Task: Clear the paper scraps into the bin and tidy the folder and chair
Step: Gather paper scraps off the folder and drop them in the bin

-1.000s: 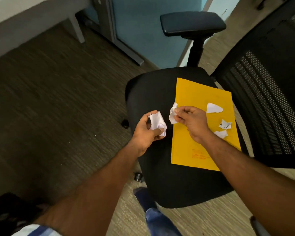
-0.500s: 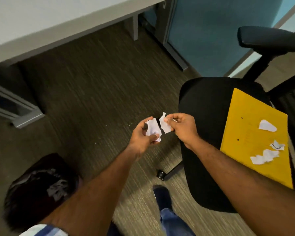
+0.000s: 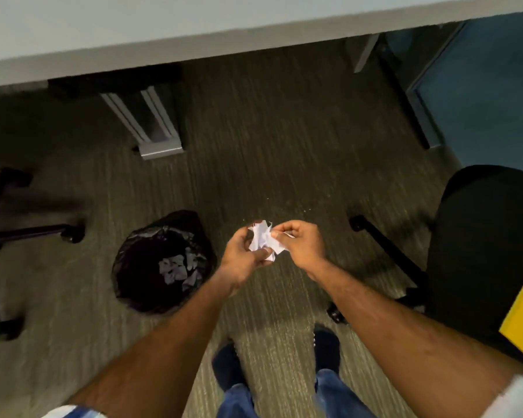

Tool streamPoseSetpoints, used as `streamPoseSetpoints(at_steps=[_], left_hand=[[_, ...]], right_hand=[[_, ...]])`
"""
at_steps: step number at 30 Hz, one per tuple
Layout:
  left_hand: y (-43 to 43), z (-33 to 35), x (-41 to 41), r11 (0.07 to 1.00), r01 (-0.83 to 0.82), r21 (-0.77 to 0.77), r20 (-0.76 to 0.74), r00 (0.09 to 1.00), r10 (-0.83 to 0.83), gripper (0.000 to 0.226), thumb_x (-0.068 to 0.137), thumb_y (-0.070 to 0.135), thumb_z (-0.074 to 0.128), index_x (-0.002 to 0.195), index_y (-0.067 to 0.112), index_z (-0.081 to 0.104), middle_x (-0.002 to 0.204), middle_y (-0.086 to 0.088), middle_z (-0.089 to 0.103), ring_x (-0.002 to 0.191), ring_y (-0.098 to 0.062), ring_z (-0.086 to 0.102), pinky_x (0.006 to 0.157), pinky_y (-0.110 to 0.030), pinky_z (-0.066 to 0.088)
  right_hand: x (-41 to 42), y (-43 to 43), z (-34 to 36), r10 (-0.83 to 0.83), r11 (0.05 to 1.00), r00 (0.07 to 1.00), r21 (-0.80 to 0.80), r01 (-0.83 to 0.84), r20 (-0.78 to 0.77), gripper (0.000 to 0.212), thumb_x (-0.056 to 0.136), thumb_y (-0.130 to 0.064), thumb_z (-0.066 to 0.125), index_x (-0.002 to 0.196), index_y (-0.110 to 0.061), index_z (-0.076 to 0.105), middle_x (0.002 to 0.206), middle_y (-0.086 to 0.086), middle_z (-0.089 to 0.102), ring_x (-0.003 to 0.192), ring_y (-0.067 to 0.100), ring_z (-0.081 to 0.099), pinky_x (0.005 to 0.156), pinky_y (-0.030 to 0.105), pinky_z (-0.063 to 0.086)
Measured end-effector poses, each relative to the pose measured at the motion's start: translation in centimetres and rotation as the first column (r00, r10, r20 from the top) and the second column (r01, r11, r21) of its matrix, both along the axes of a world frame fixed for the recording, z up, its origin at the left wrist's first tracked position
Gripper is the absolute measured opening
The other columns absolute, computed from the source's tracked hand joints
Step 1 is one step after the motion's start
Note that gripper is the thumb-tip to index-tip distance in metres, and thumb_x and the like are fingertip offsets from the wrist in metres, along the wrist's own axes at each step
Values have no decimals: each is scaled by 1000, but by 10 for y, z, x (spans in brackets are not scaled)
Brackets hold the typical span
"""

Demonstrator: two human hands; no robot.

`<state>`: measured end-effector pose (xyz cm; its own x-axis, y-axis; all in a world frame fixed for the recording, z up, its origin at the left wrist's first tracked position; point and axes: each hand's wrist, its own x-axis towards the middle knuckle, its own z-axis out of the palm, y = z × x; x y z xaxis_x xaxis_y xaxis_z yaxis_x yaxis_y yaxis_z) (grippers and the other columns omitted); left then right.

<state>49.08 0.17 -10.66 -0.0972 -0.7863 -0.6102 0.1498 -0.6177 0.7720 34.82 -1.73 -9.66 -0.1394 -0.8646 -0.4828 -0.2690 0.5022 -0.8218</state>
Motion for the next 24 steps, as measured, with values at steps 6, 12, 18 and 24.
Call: streamPoseSetpoints(at_steps=[6, 12, 18, 24], left_hand=[[28, -23, 94, 995, -82, 59, 193, 979, 69, 48, 83, -13, 65, 126, 6, 52, 108, -16, 65, 86, -21, 66, 55, -24, 57], [51, -38, 174, 970, -237, 53, 397, 896, 198, 46, 76, -10, 70, 120, 3, 60, 94, -7, 70, 67, -2, 67, 54, -19, 55], [50, -51, 230, 920, -372, 122, 459, 843, 280, 44, 77, 4, 73, 119, 14, 63, 102, -8, 72, 78, -19, 70, 67, -36, 62], [58, -84, 259, 937, -311, 157, 623, 768, 150, 53, 67, 27, 80, 117, 26, 67, 109, -5, 72, 94, -28, 71, 84, -44, 59]], right_hand=[[99, 6, -20, 168, 984, 986, 56, -167, -14, 9, 83, -6, 70, 91, -6, 72, 89, 8, 72, 79, 17, 66, 72, 31, 54], [197, 11, -41, 328, 944, 944, 50, -326, -29, 13, 82, -8, 71, 93, -3, 73, 96, 11, 74, 83, 13, 62, 74, 23, 46], [264, 9, -71, 476, 878, 878, 74, -473, -39, 19, 78, -5, 70, 76, -24, 72, 81, 8, 70, 72, 25, 65, 70, 39, 58], [270, 2, -90, 673, 735, 737, 165, -658, -59, 37, 83, 3, 60, 119, -8, 66, 119, 14, 66, 107, 30, 64, 90, 36, 54]])
